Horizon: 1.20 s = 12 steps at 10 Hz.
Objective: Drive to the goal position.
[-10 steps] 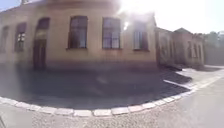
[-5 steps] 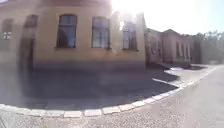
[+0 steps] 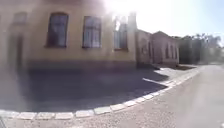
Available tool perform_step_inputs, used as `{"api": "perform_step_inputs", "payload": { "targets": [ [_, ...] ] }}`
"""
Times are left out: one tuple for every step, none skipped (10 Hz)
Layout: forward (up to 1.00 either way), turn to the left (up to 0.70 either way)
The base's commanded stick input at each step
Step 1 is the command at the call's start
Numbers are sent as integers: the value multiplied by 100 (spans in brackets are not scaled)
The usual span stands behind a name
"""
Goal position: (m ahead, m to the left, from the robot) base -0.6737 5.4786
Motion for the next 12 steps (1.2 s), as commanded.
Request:
{"api": "perform_step_inputs", "payload": {
  "targets": [
    [11, -58],
    [19, -59],
    [42, -47],
    [70, -14],
    [70, -14],
    [70, -14],
    [70, -14],
    [70, -14],
    [70, -11],
    [70, -8],
    [70, -4],
    [70, 0]
  ]
}}
